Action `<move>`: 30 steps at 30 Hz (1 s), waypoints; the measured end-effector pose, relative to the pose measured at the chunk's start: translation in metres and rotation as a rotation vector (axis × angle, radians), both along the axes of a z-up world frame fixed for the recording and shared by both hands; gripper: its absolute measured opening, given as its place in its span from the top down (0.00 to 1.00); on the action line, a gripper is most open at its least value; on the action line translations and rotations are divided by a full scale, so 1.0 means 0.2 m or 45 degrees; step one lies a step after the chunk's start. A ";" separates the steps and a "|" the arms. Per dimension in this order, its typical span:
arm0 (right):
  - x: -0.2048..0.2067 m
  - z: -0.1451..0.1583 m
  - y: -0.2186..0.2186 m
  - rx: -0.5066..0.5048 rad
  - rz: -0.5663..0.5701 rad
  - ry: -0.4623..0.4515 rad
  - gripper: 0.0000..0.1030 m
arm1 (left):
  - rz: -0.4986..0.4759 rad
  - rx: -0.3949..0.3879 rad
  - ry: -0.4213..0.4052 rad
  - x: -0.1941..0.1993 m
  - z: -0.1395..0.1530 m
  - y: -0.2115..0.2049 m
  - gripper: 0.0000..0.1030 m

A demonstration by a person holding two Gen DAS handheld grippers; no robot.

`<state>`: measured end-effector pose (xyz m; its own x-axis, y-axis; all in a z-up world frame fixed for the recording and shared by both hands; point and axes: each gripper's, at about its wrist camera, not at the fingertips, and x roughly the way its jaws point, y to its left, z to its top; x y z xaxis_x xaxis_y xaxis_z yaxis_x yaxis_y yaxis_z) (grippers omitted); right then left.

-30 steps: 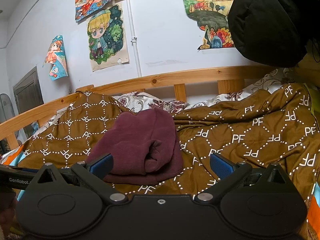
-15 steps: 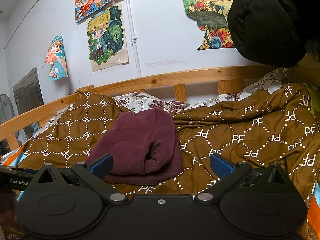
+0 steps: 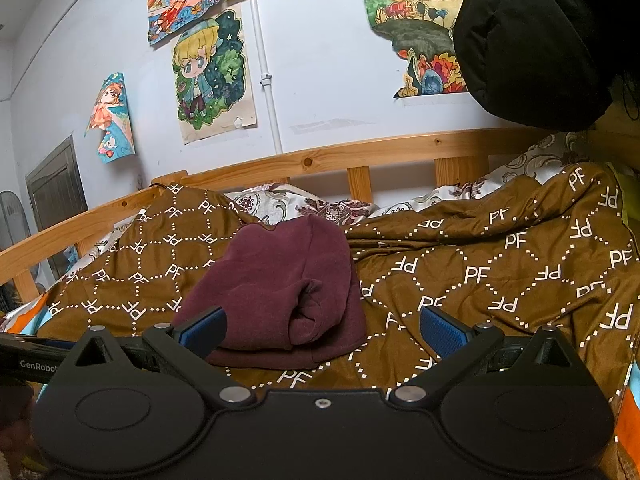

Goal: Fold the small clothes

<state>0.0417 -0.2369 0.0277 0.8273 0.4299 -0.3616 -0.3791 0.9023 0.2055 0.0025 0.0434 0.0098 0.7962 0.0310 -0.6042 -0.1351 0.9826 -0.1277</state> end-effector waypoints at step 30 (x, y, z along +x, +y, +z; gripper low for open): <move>0.00 0.00 0.00 0.004 -0.001 0.004 0.01 | 0.003 0.056 0.040 0.01 0.00 -0.01 0.00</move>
<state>0.0422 -0.2375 0.0279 0.8267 0.4303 -0.3626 -0.3777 0.9020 0.2093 0.0047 0.0412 0.0093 0.7768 0.0599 -0.6269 -0.1410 0.9867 -0.0804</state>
